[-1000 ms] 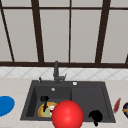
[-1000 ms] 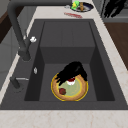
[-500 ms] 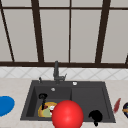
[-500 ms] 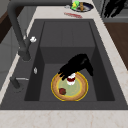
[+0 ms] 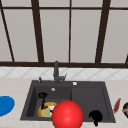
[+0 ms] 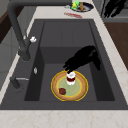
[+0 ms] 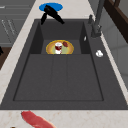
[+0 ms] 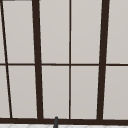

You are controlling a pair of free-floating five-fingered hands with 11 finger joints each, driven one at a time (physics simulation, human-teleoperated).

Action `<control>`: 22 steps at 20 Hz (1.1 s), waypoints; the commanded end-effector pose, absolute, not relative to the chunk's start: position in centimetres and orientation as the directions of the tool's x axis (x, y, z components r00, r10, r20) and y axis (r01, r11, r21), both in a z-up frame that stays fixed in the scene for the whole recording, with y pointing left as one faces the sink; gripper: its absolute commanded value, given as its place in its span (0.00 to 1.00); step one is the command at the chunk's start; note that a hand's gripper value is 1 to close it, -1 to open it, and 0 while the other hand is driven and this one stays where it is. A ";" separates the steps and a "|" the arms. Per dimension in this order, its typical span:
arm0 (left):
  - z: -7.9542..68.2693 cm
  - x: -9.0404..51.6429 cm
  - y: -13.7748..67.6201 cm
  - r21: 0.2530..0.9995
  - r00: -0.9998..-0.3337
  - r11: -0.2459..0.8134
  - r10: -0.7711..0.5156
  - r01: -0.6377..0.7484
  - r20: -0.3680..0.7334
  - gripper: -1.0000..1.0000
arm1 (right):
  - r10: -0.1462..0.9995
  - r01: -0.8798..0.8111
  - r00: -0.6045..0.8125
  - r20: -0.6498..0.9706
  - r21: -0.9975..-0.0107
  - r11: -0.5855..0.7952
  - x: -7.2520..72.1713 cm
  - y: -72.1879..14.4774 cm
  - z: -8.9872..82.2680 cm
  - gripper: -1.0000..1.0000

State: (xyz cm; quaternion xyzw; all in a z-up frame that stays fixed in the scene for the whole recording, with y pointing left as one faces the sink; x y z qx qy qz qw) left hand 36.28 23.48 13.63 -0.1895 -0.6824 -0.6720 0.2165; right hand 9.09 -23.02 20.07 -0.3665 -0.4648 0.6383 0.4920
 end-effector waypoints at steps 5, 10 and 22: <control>16.2 31.4 22.5 0.873 -0.873 0.025 -0.033 0.487 0.487 0.00 | 0.969 -0.287 -0.247 -0.011 -0.954 -0.084 9.1 -23.0 20.1 0.50; 17.9 29.3 22.5 0.882 -0.881 0.026 -0.032 0.471 0.472 0.00 | 0.969 -0.287 -0.247 -0.011 -0.954 -0.084 9.1 -23.0 20.1 0.50; 20.9 24.5 22.5 0.885 -0.884 0.026 -0.032 0.465 0.466 0.00 | 0.969 -0.287 -0.247 -0.011 -0.954 -0.084 9.1 -23.0 20.1 0.50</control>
